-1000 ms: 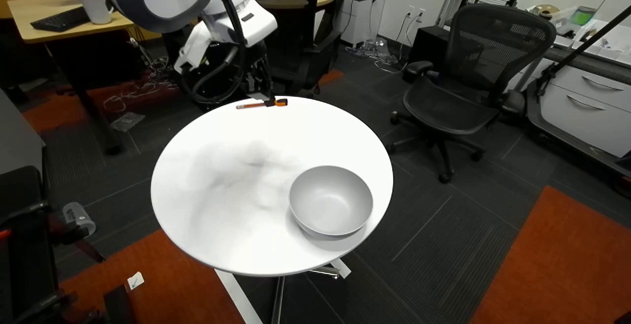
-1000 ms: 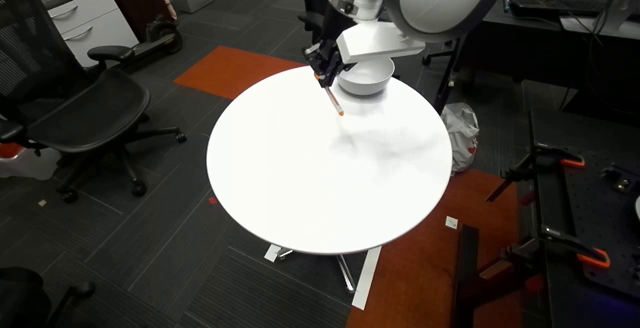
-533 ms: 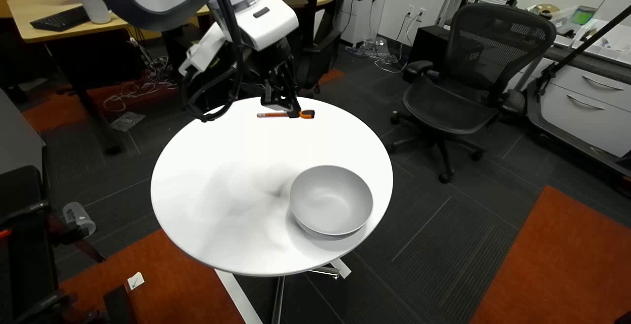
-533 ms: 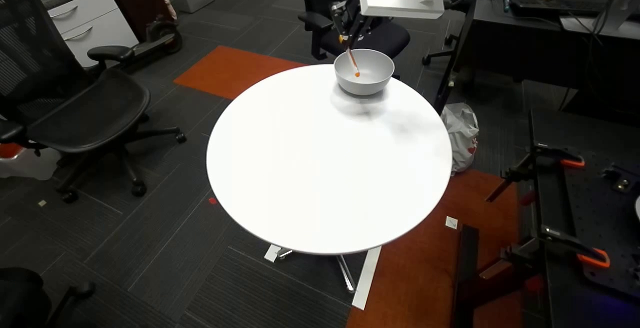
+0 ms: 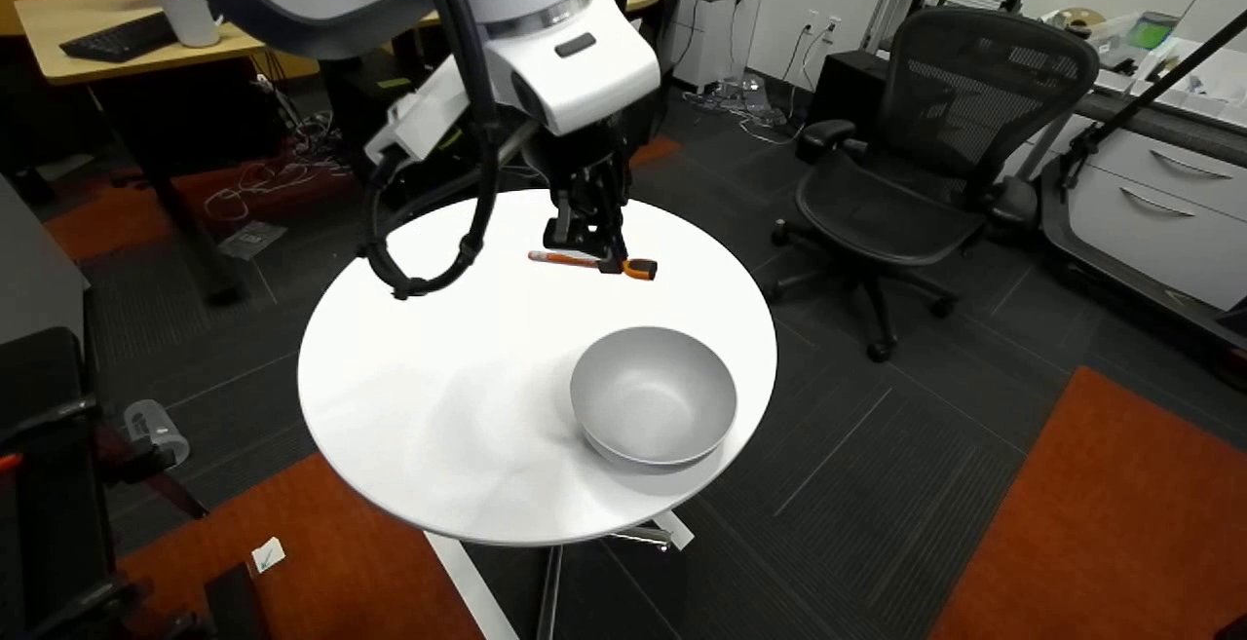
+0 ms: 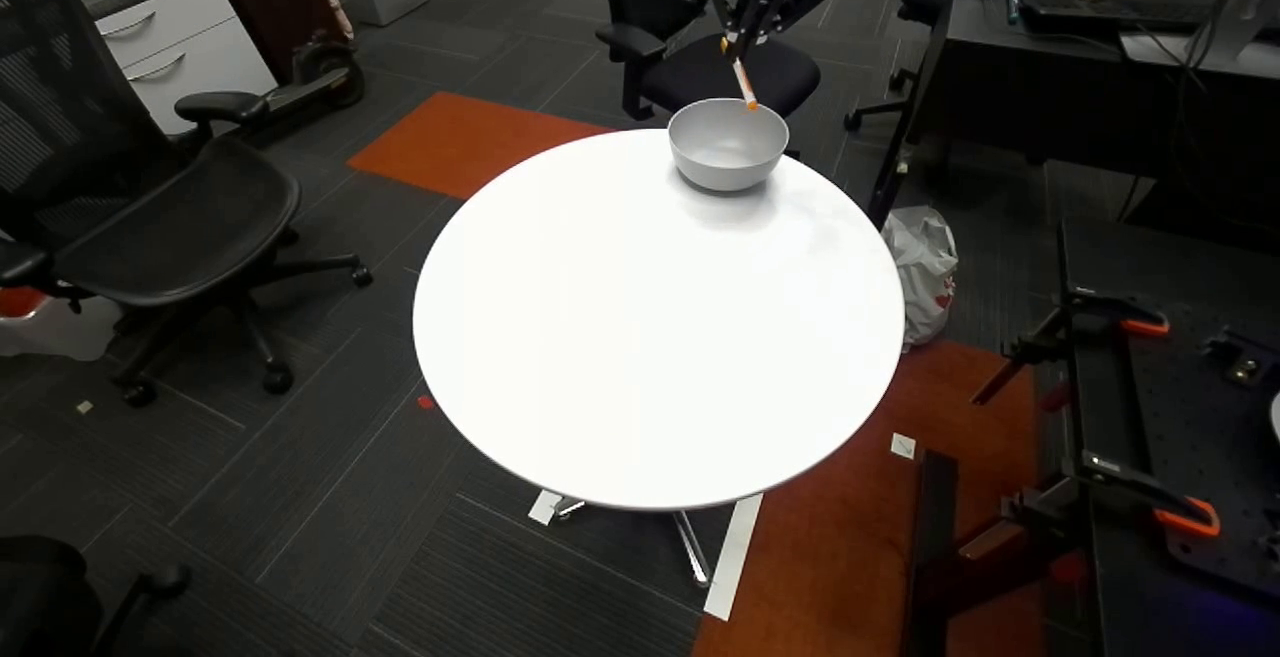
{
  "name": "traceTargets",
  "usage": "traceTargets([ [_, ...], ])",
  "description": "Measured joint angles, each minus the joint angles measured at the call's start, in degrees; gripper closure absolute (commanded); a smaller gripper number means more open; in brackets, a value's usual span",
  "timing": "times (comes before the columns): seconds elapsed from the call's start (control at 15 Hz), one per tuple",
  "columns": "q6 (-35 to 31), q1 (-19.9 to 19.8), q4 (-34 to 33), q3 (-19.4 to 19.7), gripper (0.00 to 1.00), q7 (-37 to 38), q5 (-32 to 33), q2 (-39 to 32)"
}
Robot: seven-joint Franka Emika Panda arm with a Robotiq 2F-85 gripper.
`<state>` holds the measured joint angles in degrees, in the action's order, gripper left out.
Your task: Put the orange pen into the grey bowl
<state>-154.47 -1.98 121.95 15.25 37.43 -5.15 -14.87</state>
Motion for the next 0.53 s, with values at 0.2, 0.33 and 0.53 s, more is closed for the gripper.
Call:
traceTargets([
  [0.2, 1.3, -3.0, -2.0, -0.5, 0.97, -2.2, -2.9, -1.3],
  [0.33, 1.5, -4.3, -3.6, -0.5, 0.97, -2.3, -3.6, -2.9],
  [0.53, 1.5, -5.4, -6.5, -0.5, 0.97, -2.3, -4.5, -6.4],
])
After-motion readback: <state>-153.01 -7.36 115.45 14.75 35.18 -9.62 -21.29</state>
